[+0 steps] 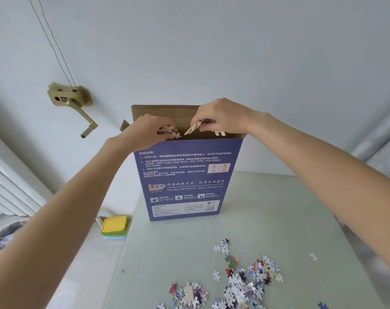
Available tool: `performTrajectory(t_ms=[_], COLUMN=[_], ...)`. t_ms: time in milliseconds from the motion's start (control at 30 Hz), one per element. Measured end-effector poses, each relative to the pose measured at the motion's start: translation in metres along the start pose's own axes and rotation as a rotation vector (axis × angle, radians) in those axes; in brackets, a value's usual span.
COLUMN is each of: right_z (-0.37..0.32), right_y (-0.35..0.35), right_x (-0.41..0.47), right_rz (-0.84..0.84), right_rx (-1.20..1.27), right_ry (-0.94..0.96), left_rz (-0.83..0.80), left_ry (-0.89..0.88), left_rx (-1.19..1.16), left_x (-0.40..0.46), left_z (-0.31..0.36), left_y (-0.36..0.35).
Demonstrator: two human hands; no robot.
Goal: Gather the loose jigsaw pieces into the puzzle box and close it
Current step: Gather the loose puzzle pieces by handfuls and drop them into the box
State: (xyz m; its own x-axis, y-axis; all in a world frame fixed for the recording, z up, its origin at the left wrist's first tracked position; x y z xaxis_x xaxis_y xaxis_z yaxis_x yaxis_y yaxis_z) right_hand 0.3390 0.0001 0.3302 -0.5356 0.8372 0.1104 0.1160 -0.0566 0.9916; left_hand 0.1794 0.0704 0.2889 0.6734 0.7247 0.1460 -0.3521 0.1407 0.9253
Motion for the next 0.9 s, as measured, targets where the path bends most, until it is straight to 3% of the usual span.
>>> performTrajectory(t_ms=[367, 567, 900], right_z=[0.006, 0.008, -0.001], right_y=[-0.026, -0.027, -0.024], right_x=[0.008, 0.01, 0.008], right_rz=[-0.107, -0.05, 0.078], right_rx=[0.088, 0.198, 0.087], right_ry=[-0.089, -0.142, -0.094], left_rz=[0.035, 0.106, 0.163], left_ry=[0.011, 0.016, -0.057], left_rx=[0.039, -0.061, 0.016], left_x=[-0.007, -0.011, -0.017], left_z=[0.002, 0.005, 0.012], left_y=[0.002, 0.01, 0.012])
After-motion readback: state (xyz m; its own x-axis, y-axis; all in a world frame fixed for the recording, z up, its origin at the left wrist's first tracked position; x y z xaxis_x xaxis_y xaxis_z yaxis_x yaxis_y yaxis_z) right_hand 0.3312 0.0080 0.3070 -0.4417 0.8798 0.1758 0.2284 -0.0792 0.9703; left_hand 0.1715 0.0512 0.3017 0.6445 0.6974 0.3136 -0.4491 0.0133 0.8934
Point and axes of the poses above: each hand's wrist, its own x-axis towards the middle knuckle, its own y-axis out of the back of the hand, z = x × y, the point moved 5 cm from there along x, towards the middle knuckle, and after that the axes turned 8 degrees about y, right-handed, at the moved point
